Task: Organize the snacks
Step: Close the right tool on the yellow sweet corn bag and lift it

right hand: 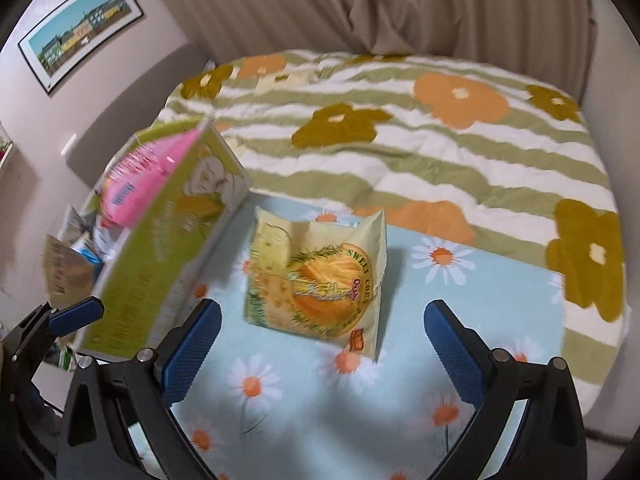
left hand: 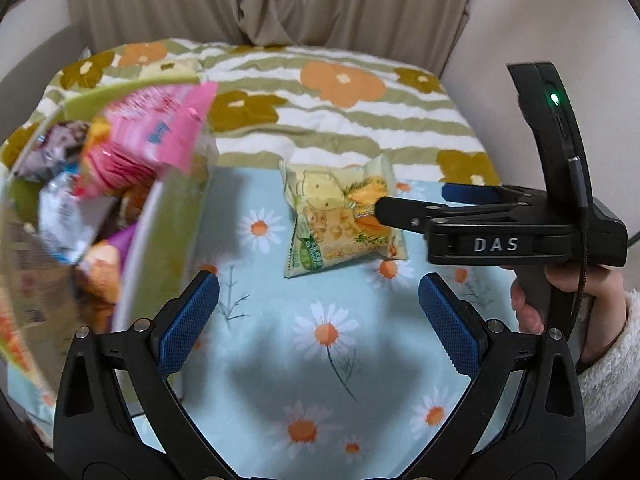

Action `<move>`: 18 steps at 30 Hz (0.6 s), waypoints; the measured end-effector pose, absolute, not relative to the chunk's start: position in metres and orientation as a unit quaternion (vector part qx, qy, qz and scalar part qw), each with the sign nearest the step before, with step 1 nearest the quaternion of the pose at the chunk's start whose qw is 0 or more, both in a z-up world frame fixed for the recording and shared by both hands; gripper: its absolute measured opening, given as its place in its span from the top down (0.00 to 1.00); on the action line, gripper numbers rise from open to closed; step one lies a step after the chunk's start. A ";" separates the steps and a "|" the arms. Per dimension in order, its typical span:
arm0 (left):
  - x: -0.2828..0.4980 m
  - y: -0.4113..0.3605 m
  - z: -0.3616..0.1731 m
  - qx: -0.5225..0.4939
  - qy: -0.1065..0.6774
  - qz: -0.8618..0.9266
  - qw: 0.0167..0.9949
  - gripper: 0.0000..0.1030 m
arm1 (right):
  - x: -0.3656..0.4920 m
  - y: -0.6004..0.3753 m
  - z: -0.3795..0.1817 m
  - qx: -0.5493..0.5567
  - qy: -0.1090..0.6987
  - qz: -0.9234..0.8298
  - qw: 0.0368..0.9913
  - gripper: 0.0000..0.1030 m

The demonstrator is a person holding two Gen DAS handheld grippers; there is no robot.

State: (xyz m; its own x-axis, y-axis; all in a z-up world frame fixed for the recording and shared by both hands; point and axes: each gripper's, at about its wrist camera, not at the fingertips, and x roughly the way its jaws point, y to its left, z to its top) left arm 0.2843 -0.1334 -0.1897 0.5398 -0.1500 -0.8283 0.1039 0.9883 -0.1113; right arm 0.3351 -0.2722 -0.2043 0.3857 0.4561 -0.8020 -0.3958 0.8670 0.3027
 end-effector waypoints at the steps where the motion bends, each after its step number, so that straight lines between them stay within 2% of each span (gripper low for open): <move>1: 0.290 -0.136 -0.198 -0.019 0.478 -0.067 0.875 0.03 | 0.340 -0.271 -0.212 0.030 0.494 0.261 0.829 0.02; 8: 0.304 -0.132 -0.223 -0.016 0.498 -0.044 0.866 0.03 | 0.371 -0.257 -0.255 0.031 0.509 0.299 0.807 0.02; 15: 0.307 -0.130 -0.225 -0.010 0.501 -0.037 0.864 0.03 | 0.381 -0.243 -0.270 0.038 0.505 0.330 0.797 0.02; 17: 0.307 -0.130 -0.224 -0.010 0.502 -0.037 0.864 0.03 | 0.382 -0.240 -0.272 0.041 0.502 0.337 0.795 0.07; 18: 0.307 -0.130 -0.223 -0.011 0.501 -0.037 0.865 0.03 | 0.381 -0.239 -0.271 0.042 0.498 0.342 0.795 0.21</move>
State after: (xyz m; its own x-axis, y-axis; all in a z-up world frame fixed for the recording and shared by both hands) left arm 0.3070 -0.1301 -0.2226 0.4954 -0.0753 -0.8654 0.0538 0.9970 -0.0560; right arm 0.3809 -0.2392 -0.2712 0.2685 0.5868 -0.7640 -0.5027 0.7619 0.4085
